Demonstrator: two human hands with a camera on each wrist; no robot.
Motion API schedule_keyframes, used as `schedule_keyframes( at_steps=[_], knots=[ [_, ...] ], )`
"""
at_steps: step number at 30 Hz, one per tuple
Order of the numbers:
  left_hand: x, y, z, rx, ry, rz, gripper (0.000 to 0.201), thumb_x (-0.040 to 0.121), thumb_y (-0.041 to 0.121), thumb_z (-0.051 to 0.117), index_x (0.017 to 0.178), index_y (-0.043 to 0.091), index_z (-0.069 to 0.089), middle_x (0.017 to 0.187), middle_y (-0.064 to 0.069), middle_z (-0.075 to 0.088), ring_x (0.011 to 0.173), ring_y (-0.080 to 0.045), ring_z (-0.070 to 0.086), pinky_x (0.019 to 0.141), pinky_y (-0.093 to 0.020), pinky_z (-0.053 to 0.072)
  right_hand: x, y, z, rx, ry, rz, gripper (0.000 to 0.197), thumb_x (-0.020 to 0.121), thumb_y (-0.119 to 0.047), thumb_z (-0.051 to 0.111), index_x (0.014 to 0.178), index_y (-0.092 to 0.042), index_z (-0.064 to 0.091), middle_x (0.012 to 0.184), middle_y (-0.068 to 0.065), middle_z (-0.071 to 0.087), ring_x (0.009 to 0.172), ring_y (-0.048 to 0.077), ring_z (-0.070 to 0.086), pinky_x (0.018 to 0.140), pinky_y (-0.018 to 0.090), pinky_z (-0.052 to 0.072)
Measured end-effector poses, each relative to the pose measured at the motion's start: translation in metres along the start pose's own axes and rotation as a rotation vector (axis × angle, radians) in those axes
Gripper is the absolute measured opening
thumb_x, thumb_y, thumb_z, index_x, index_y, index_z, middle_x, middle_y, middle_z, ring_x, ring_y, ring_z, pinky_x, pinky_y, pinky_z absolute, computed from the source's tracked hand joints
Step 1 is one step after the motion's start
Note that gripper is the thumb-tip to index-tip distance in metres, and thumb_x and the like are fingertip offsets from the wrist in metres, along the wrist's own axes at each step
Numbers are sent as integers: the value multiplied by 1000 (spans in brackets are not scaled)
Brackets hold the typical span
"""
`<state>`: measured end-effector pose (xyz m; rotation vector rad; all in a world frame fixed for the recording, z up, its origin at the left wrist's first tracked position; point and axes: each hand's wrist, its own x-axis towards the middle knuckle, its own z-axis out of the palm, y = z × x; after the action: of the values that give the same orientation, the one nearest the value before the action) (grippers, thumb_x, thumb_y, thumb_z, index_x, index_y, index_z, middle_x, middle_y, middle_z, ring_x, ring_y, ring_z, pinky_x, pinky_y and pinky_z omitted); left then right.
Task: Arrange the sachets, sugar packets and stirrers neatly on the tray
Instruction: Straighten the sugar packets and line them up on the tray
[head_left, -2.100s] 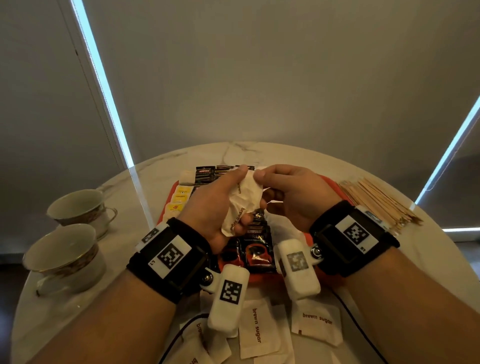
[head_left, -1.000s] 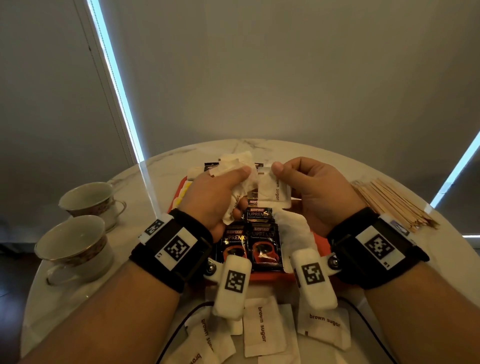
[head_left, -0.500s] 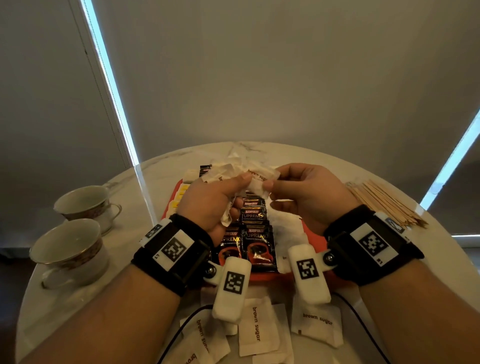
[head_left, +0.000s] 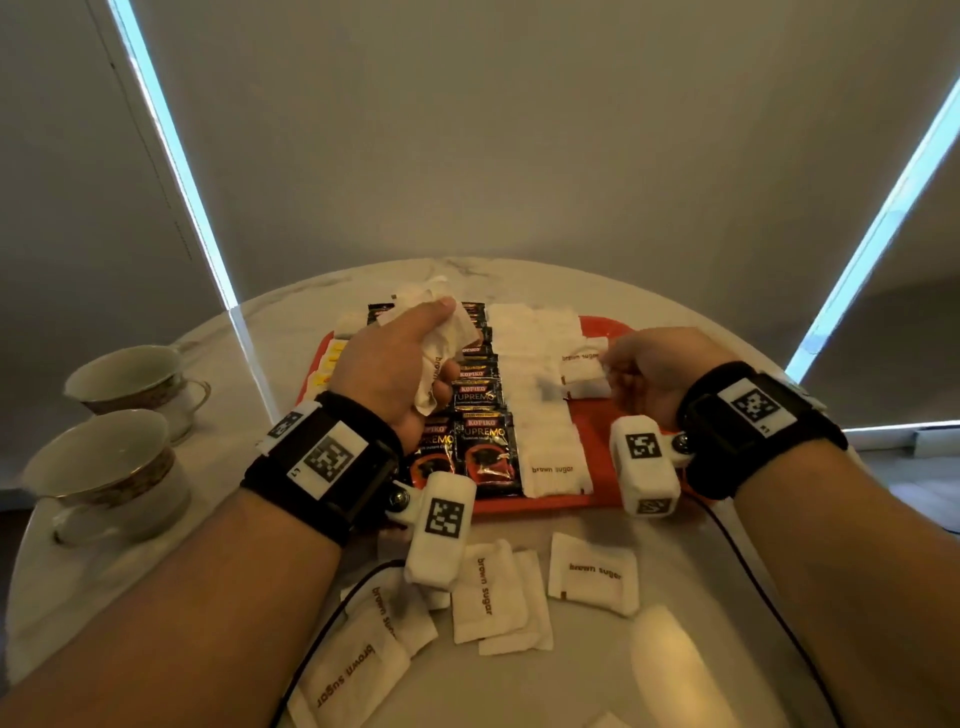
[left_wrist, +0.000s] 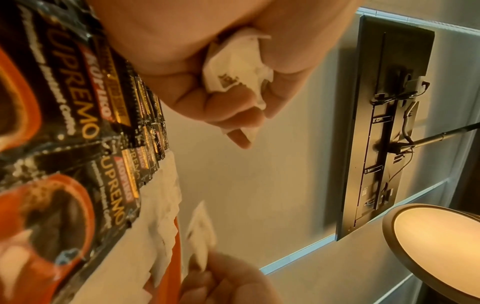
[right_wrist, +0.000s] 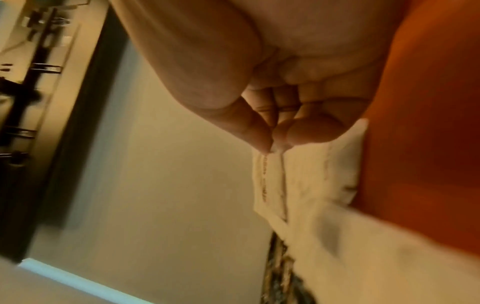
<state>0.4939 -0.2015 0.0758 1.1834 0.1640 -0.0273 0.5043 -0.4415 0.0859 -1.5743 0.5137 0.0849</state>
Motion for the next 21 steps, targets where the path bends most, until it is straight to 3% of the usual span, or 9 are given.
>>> schedule_keyframes(
  at_steps=[3,8,12,16,19,21],
  knots=[
    [-1,0,2,8,3,-11,35,93,32,75,115,7,67,80,-12,66,47,-13,55,35,-22,39,8,9,-13,-110,13,118,12,94,4,57,86,-5,58,61,5,49,51,13,48,48,24,44],
    [1,0,0,6,7,-13,37,91,33,76,116,7,67,88,-15,66,48,-14,55,35,-21,38,16,9,-17,-196,37,154,11,92,4,62,102,0,64,58,5,58,54,14,54,53,25,47],
    [2,1,0,-3,7,-17,37,92,31,75,118,6,67,92,-16,67,47,-13,54,35,-22,38,18,8,-14,-230,29,150,6,91,1,66,97,1,66,68,9,64,64,18,60,84,28,51],
    [2,2,-1,4,13,-31,36,92,31,75,118,7,66,94,-16,68,49,-14,55,36,-22,38,18,7,-12,-263,20,129,11,91,0,66,101,2,67,71,11,65,61,19,60,71,26,48],
    [2,3,-1,-1,9,-38,35,93,30,74,117,6,66,88,-14,67,48,-14,55,35,-22,38,16,8,-11,-205,52,92,11,94,-2,65,104,1,61,76,12,63,62,19,59,71,28,51],
    [0,5,0,-4,5,-38,29,95,29,72,111,7,66,84,-13,66,48,-14,54,36,-22,38,14,8,-10,-163,86,27,11,94,-2,64,104,1,60,76,11,61,59,18,57,60,25,53]
  ],
)
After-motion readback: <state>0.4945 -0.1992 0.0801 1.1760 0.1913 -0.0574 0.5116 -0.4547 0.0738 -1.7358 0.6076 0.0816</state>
